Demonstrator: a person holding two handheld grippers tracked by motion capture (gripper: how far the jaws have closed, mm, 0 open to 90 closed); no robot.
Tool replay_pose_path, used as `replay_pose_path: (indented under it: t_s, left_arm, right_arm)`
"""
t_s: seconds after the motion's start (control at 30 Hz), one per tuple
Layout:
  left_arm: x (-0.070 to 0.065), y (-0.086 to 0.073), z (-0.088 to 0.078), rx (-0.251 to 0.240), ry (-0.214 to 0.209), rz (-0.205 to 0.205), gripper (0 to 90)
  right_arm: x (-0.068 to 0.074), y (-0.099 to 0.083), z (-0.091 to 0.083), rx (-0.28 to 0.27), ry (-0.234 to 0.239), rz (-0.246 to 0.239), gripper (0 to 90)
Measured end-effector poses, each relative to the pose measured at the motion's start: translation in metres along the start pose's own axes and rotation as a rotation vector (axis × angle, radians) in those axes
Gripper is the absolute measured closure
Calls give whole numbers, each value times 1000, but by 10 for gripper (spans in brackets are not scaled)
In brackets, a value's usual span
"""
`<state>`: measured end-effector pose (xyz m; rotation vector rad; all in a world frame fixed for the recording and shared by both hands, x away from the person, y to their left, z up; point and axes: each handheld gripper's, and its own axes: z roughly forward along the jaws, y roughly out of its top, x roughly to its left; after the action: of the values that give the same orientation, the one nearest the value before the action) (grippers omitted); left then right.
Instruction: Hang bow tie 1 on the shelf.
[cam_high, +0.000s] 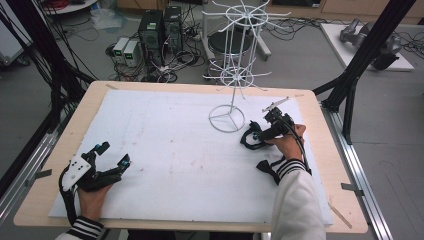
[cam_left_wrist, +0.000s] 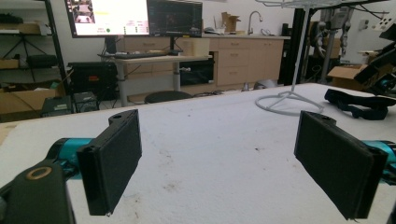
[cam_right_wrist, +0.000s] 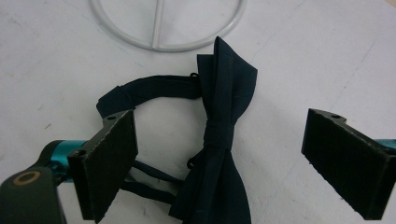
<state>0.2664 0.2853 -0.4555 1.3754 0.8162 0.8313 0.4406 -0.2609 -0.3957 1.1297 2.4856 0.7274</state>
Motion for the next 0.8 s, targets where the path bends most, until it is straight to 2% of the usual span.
replay_pose_path:
  t_s: [0.03, 0.13, 0.17, 0.23, 0.27, 0.33, 0.37, 0.53, 0.57, 0.8]
  left_arm:
    - [0, 0, 0, -1, 0, 0, 154]
    - [0, 0, 0, -1, 0, -1, 154]
    - [0, 0, 0, 0, 0, 0, 154]
    - [0, 0, 0, 0, 0, 0, 154]
    - [0, 0, 0, 0, 0, 0, 154]
    - [0, 0, 0, 0, 0, 0, 154]
    - [0, 0, 0, -1, 0, 0, 154]
    - [0, 0, 0, -1, 0, -1, 154]
    - [0, 0, 0, 0, 0, 0, 154]
    - [0, 0, 0, -1, 0, -1, 154]
  right_arm:
    - [0, 0, 2, 6, 13, 5, 134]
    - [0, -1, 4, 24, 13, 9, 136]
    - [0, -1, 7, 36, 12, 8, 163]
    - [0, -1, 8, 34, 11, 4, 165]
    - [-1, -1, 9, 43, 10, 10, 201]
    - [-1, -1, 10, 47, 8, 9, 204]
    - [-1, -1, 11, 52, 11, 22, 243]
    - [1, 0, 14, 66, 17, 23, 316]
    - [2, 0, 16, 72, 3, 14, 352]
    - [2, 0, 19, 85, 6, 22, 406]
